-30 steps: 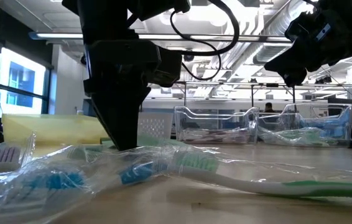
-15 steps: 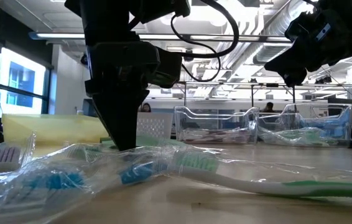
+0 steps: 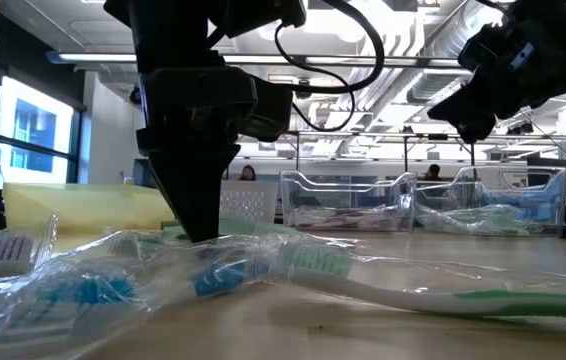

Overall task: Pick & Place Toothbrushes
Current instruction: Put the green toothbrush into the right transparent bin

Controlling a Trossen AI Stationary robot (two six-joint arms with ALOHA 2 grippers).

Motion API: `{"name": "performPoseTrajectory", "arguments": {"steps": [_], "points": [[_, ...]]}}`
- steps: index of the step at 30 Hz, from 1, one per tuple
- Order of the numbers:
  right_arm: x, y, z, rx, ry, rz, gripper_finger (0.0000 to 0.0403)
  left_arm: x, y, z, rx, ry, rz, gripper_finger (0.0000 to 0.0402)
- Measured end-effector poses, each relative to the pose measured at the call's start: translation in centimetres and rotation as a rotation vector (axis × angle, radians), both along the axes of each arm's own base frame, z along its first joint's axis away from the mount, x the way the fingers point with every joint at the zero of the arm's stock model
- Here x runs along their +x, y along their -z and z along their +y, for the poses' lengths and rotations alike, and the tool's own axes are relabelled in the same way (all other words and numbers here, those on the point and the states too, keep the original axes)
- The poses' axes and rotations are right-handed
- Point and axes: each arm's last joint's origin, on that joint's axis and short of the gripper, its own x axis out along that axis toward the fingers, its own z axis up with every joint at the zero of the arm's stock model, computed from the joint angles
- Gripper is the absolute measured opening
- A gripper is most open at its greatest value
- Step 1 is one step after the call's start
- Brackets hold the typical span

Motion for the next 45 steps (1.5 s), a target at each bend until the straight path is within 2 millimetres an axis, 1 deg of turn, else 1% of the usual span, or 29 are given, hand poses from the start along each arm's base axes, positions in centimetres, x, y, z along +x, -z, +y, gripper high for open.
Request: {"name": "performPoseTrajectory", "arguments": {"steps": [3, 9, 18, 21, 24, 26, 28, 34, 37, 45], "points": [[-0.1, 0.3, 0.0, 0.008, 0.000, 0.032, 0.0003, 0.0, 0.0, 0.0, -0.008, 0.002, 0.003, 0.0015], [-0.1, 0.3, 0.0, 0.006, -0.001, 0.037, 0.0003, 0.1, 0.0, 0.2, -0.013, 0.006, 0.005, 0.0015], [-0.1, 0.3, 0.0, -0.002, -0.001, 0.037, 0.0003, 0.1, 0.0, 0.3, 0.048, 0.050, -0.016, 0.0014], [-0.1, 0.3, 0.0, -0.002, -0.004, 0.035, 0.0003, 0.3, -0.5, 0.6, 0.090, 0.057, -0.048, 0.0014], [-0.1, 0.2, 0.0, -0.007, -0.005, 0.021, 0.0003, 0.3, -1.4, 2.0, 0.206, 0.037, -0.079, 0.0014], [0.0, 0.0, 0.0, -0.019, -0.009, 0.001, 0.0003, 0.3, -2.7, 2.9, 0.264, 0.025, -0.120, 0.0014], [0.1, -0.2, 0.0, -0.038, -0.016, -0.024, 0.0003, 0.3, -3.9, 3.6, 0.280, 0.036, -0.152, 0.0014], [0.1, -0.5, 0.2, -0.031, -0.079, -0.057, 0.0003, 0.8, -6.1, 6.6, 0.346, 0.107, -0.234, 0.0014], [0.1, -0.6, 0.3, -0.021, -0.112, -0.064, 0.0003, 1.1, -6.6, 8.0, 0.373, 0.137, -0.256, 0.0014], [0.1, -0.7, 0.6, 0.026, -0.216, -0.079, 0.0003, 2.1, -7.6, 11.1, 0.368, 0.206, -0.362, 0.0014]]}}
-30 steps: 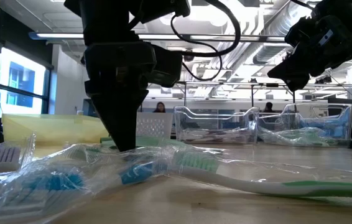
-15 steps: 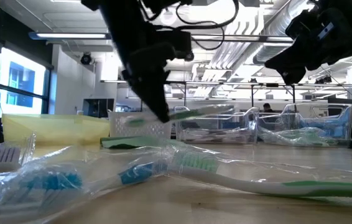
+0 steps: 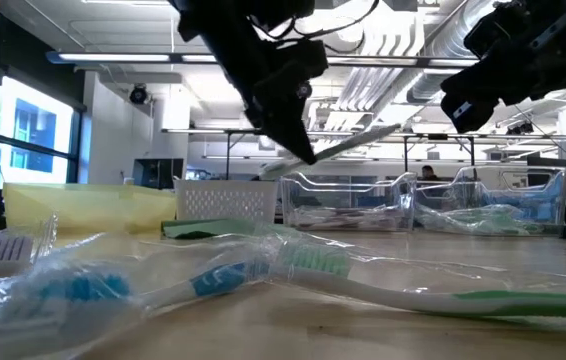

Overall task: Pick & Place Toothbrushes
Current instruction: Put the green toothbrush into the right transparent bin

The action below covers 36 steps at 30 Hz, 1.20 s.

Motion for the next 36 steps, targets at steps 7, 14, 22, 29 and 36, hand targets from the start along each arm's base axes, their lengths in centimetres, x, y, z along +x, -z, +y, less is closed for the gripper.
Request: {"name": "performPoseTrajectory", "arguments": {"steps": [7, 14, 22, 29, 36], "points": [[-0.6, -1.0, 0.0, -0.020, 0.037, -0.085, 0.0003, 0.7, -0.7, 2.3, -0.007, 0.077, -0.095, 0.0014], [-1.2, -1.8, -0.1, -0.040, 0.150, -0.142, 0.0003, 1.2, -1.6, 4.9, 0.015, 0.121, -0.204, 0.0014], [-1.4, -2.1, -0.1, -0.041, 0.148, -0.164, 0.0003, 1.3, -2.0, 6.4, 0.040, 0.119, -0.254, 0.0014], [-1.4, -1.9, -0.1, -0.022, 0.164, -0.147, 0.0003, 1.6, -2.4, 6.3, 0.067, 0.141, -0.293, 0.0014], [-1.5, -2.1, 0.0, 0.006, 0.126, -0.160, 0.0003, 1.6, -2.4, 6.3, 0.070, 0.139, -0.297, 0.0014]]}}
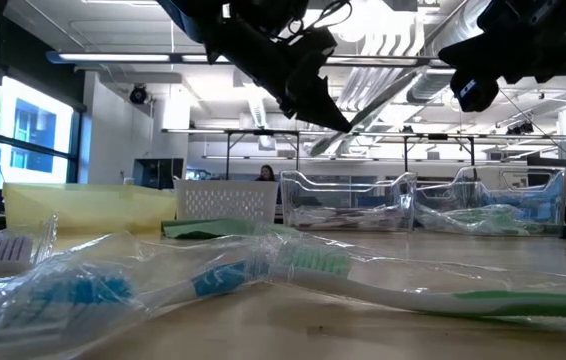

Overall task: Pick & Place Toothbrushes
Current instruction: Put the green toothbrush into the right transparent bin

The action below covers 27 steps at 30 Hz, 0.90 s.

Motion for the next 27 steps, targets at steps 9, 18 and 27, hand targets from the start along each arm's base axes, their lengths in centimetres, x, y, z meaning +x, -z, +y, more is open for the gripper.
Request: {"name": "performPoseTrajectory", "arguments": {"steps": [9, 18, 27], "points": [[-0.3, -0.6, 0.2, 0.047, -0.034, -0.046, 0.0003, 0.4, -0.9, 0.1, 0.071, 0.019, -0.094, 0.0014], [-0.3, -1.1, 0.0, -0.102, 0.033, -0.115, 0.0003, 0.7, -1.7, 0.2, 0.086, 0.013, -0.175, 0.0014], [-0.3, -1.4, -1.0, -0.106, 0.381, -0.129, 0.0009, 0.8, -2.0, 0.3, 0.108, 0.001, -0.211, 0.0014]]}}
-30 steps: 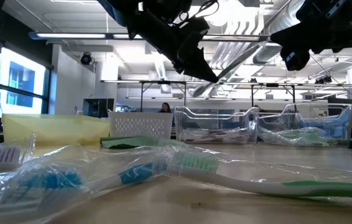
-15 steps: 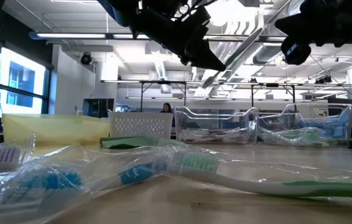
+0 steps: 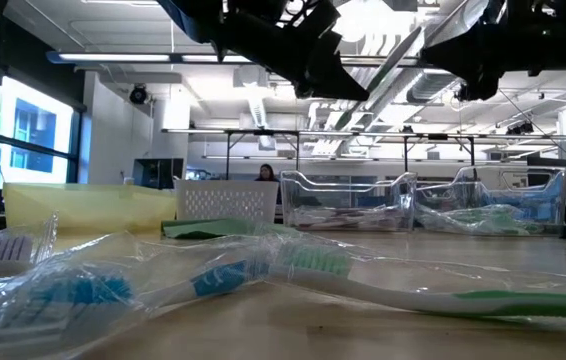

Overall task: Pick & Place Toothbrushes
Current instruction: Put the green toothbrush into the right transparent bin

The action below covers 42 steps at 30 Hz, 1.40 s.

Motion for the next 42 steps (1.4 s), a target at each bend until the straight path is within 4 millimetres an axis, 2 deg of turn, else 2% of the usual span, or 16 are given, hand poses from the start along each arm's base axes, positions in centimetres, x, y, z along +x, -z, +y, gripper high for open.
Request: {"name": "performPoseTrajectory", "arguments": {"steps": [3, 9, 12, 15, 19, 25, 29, 33, 39, 42], "points": [[0.1, 0.1, 0.1, 0.000, -0.031, 0.009, 0.0038, 0.0, 0.0, 0.0, 0.001, -0.004, 0.000, 0.0014], [0.9, 0.8, -0.1, -0.014, -0.043, 0.075, 0.0142, 0.0, 0.0, 0.0, -0.001, -0.007, 0.000, 0.0014], [1.5, 1.0, -0.2, -0.018, -0.042, 0.077, 0.0182, 0.0, 0.0, 0.0, -0.020, -0.013, -0.003, 0.0014], [2.3, 1.1, -0.4, -0.027, -0.042, 0.063, 0.0202, 0.0, 0.0, 0.0, -0.022, -0.014, -0.004, 0.0014], [3.2, 1.1, -0.6, -0.043, -0.059, 0.024, 0.0207, 0.0, 0.0, 0.0, -0.023, -0.014, -0.003, 0.0014], [4.1, 1.2, -0.7, -0.055, -0.091, -0.012, 0.0207, 0.0, 0.0, 0.0, -0.023, -0.014, -0.003, 0.0014], [4.4, 1.2, -0.8, -0.057, -0.092, -0.034, 0.0186, 0.0, 0.1, 0.0, -0.024, -0.015, 0.000, 0.0014], [4.5, 1.0, -0.8, -0.052, -0.092, -0.066, 0.0134, 0.0, 0.0, 0.0, -0.024, -0.015, 0.000, 0.0014], [4.5, 1.0, -0.8, -0.058, -0.087, -0.069, 0.0028, 0.0, 0.1, 0.0, -0.027, -0.009, 0.008, 0.0014], [4.5, 1.0, -0.8, -0.059, -0.084, -0.068, 0.0019, 0.0, 0.1, 0.0, -0.022, -0.008, 0.010, 0.0014]]}}
